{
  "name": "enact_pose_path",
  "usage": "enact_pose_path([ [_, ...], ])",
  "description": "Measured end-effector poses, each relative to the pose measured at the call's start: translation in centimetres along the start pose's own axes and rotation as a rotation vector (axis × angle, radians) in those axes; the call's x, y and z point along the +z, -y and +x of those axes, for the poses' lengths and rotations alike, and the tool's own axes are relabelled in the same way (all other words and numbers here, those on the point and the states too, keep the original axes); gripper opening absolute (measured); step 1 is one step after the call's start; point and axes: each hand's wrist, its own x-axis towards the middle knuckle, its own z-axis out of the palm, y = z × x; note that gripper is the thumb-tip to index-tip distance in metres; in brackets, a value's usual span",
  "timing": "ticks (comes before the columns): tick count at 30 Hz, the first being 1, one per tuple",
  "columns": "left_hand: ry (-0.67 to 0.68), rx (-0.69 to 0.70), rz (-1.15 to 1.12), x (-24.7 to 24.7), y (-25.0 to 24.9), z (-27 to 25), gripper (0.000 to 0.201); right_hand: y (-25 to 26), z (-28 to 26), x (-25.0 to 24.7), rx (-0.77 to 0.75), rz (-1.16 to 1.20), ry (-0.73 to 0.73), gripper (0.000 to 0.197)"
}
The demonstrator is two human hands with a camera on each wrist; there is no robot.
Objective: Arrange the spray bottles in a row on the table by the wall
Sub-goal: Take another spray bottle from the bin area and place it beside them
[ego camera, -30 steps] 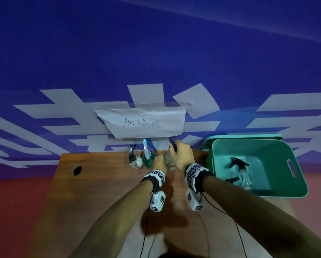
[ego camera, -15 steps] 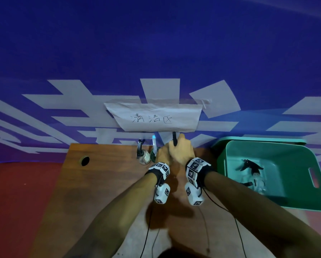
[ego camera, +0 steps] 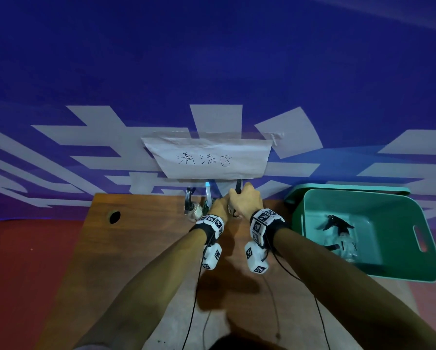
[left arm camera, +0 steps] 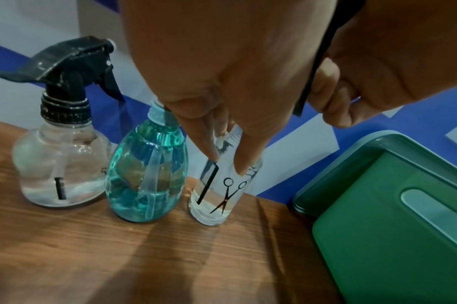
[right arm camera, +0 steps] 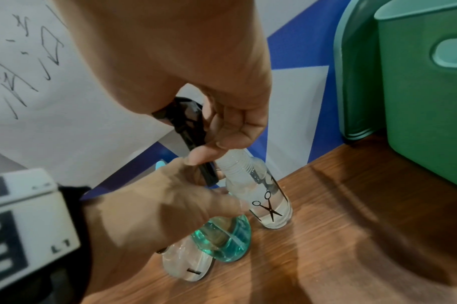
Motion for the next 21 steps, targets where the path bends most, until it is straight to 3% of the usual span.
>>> enact_pose_path([
  [2,0.013,-0.033,-0.066,-0.2,-0.1,-0.1,0.04,0.1,-0.1,0.1,0.004,0.014,0.0,0.033],
  [7,0.056,0.098,0.185,-0.4,0.6,-0.4,0.011,-0.1,-0.5,0.2,0.0,0.0,0.013,0.04],
  [10,0.03,0.186,0.381,-0.9,0.7,-1.0,0.023,-0.4,-0.3,0.3,0.014,0.007,0.03,0.046],
  [14,-0.037,0.232,0.545,-2.2,1.7,-1.3,0.038,-1.3,-1.5,0.2,0.051,0.252,0.008,0.089],
  [16,-0.082,0.218,0.521,-3.2,2.1,-1.7,0.045,-2.6,-2.6,0.2,0.107,0.324,-0.061,0.085],
  [21,-0.235,0.153,0.424,-6.4,3.6,-3.0,0.017,-7.0,-5.3,2.7,0.222,0.15,-0.065,0.052],
])
